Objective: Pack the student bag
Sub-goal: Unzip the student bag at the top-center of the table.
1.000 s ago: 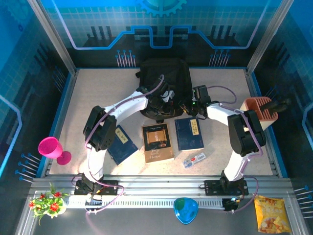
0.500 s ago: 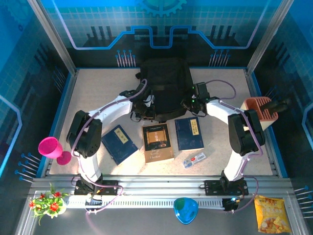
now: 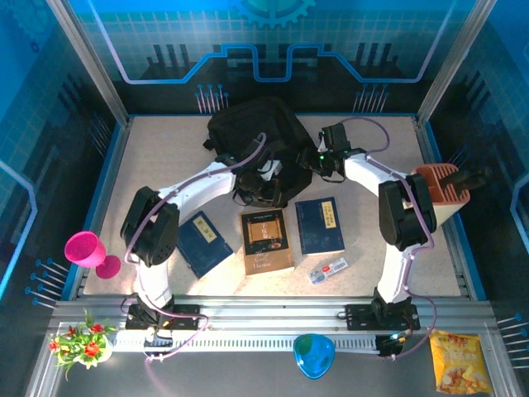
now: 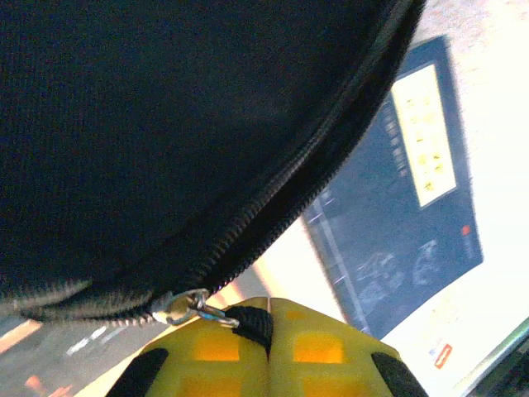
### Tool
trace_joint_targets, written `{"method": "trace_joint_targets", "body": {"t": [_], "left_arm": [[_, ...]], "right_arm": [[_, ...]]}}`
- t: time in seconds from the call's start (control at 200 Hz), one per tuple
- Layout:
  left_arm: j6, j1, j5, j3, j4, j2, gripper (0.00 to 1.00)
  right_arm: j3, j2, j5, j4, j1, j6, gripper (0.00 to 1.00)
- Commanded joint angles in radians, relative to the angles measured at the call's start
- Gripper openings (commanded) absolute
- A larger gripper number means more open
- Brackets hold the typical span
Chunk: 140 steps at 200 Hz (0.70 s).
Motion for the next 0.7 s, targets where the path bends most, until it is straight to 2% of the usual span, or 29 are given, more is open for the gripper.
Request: {"method": "trace_joint_targets", "body": {"t": [0.0, 0.18, 0.34, 0.61, 0.695], "left_arm": [[0.021, -0.005, 0.032, 0.089, -0.023, 0.041, 0.00], [0.034, -0.004, 0.043, 0.124, -0.039, 0.065, 0.00], [0.036, -0.003, 0.039, 0.099, -0.049, 0.063, 0.00], [0.034, -0.004, 0.049, 0.063, -0.045, 0.054, 0.00], [0.034, -0.004, 0.050, 0.058, -0.045, 0.053, 0.00]], "right_arm": [[-0.032, -0.108, 0.009, -0.083, -0.014, -0.017, 0.56], [-0.178, -0.232, -0.050, -0.102, -0.014, 0.113, 0.64], [-0.267, -0.282, -0.093, -0.038, 0.018, 0.269, 0.68], [-0.273, -0.221, -0.066, 0.040, 0.107, 0.409, 0.70], [-0.260, -0.188, -0.047, 0.041, 0.117, 0.418, 0.68]]}}
